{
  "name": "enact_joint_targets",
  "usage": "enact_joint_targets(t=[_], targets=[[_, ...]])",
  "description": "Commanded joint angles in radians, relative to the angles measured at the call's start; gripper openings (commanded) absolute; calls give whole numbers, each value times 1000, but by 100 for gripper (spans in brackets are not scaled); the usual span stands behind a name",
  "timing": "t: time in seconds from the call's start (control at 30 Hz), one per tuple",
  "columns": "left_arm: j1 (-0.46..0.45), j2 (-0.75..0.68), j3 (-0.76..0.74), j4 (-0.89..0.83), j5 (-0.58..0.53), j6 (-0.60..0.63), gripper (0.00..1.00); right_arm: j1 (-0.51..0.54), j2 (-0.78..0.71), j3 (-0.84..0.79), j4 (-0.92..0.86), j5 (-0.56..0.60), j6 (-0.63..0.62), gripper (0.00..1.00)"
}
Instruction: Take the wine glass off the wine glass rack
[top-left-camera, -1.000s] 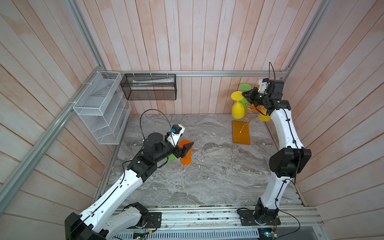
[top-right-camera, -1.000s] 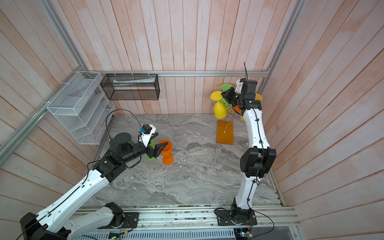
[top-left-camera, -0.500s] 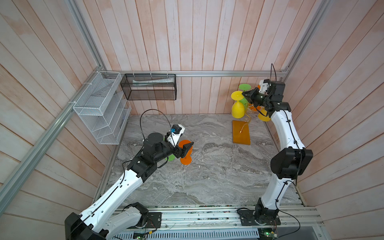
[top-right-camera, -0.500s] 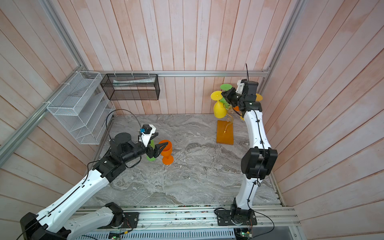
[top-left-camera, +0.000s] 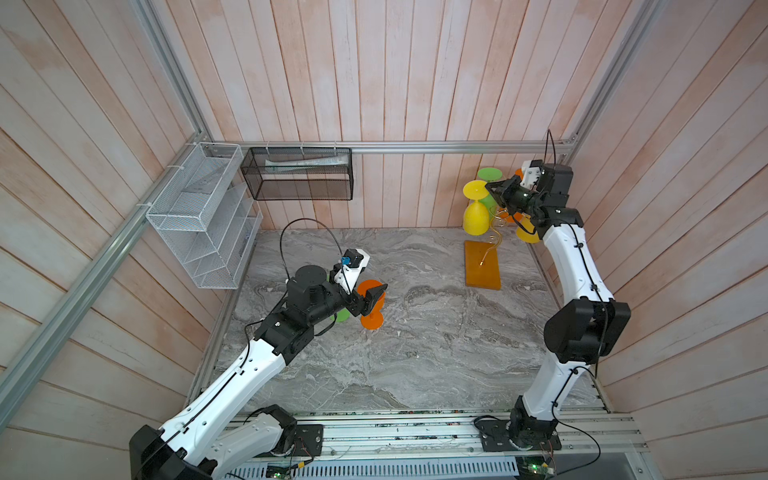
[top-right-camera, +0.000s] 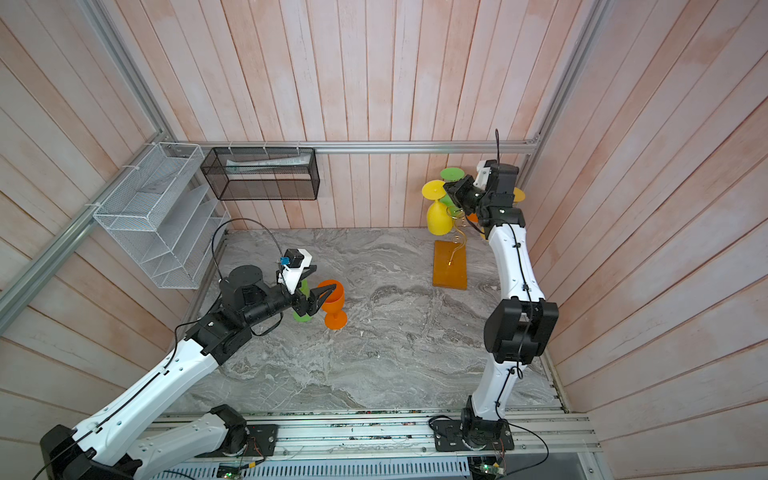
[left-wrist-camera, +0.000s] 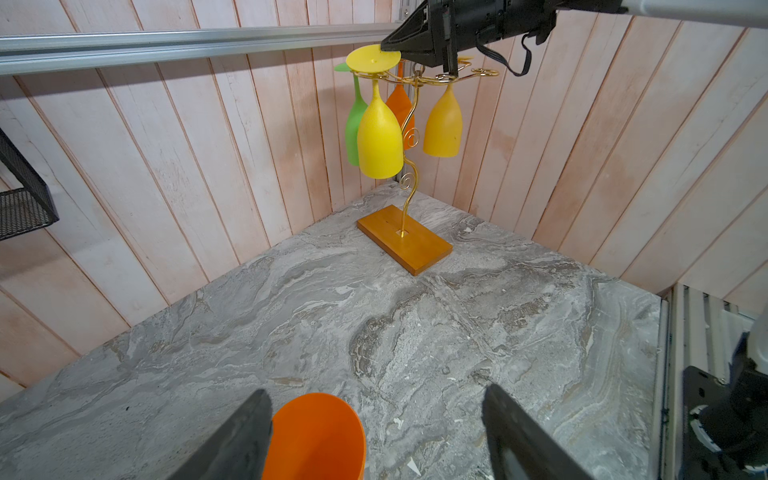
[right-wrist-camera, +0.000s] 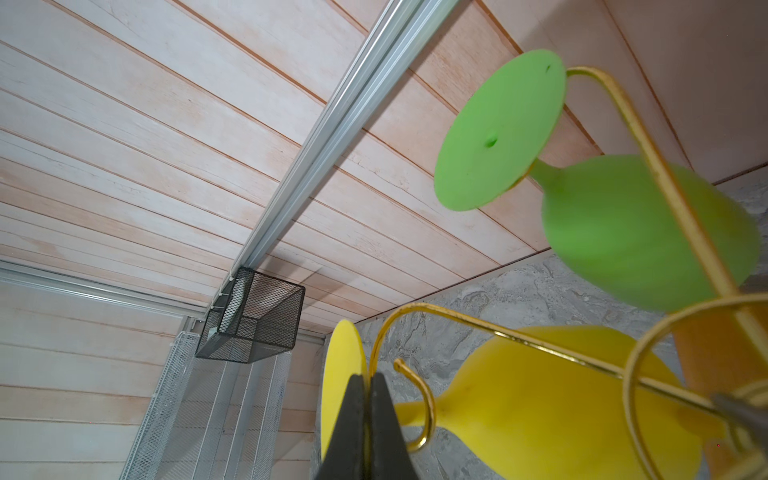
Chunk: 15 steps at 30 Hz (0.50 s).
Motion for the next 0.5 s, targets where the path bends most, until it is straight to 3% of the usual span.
enact_joint_targets(t=[0.0, 0.47], targets=[[-3, -3, -8, 7, -9, 1, 81, -12, -58, -31, 77, -3, 31, 0], [-4, 3, -6, 8, -7, 0, 81, -40, -129, -155, 167, 13, 83, 0]])
